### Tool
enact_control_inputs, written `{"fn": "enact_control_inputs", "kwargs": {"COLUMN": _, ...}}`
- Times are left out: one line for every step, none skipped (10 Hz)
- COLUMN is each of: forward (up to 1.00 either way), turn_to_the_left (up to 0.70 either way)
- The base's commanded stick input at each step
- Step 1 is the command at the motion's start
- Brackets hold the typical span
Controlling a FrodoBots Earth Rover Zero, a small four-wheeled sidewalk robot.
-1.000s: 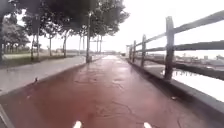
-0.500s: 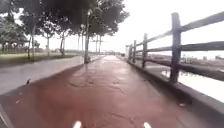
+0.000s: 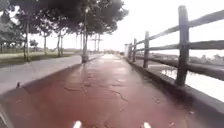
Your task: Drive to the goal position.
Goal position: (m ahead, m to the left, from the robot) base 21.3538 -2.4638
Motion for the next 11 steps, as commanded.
{"fn": "enact_control_inputs", "kwargs": {"forward": 0.5, "turn_to_the_left": 0.5}}
{"fn": "enact_control_inputs", "kwargs": {"forward": 0.5, "turn_to_the_left": 0.5}}
{"fn": "enact_control_inputs", "kwargs": {"forward": 0.5, "turn_to_the_left": 0.23}}
{"fn": "enact_control_inputs", "kwargs": {"forward": 0.5, "turn_to_the_left": 0.0}}
{"fn": "enact_control_inputs", "kwargs": {"forward": 0.5, "turn_to_the_left": 0.0}}
{"fn": "enact_control_inputs", "kwargs": {"forward": 0.5, "turn_to_the_left": 0.0}}
{"fn": "enact_control_inputs", "kwargs": {"forward": 0.5, "turn_to_the_left": 0.0}}
{"fn": "enact_control_inputs", "kwargs": {"forward": 0.5, "turn_to_the_left": 0.0}}
{"fn": "enact_control_inputs", "kwargs": {"forward": 0.5, "turn_to_the_left": 0.0}}
{"fn": "enact_control_inputs", "kwargs": {"forward": 0.5, "turn_to_the_left": 0.0}}
{"fn": "enact_control_inputs", "kwargs": {"forward": 0.5, "turn_to_the_left": 0.0}}
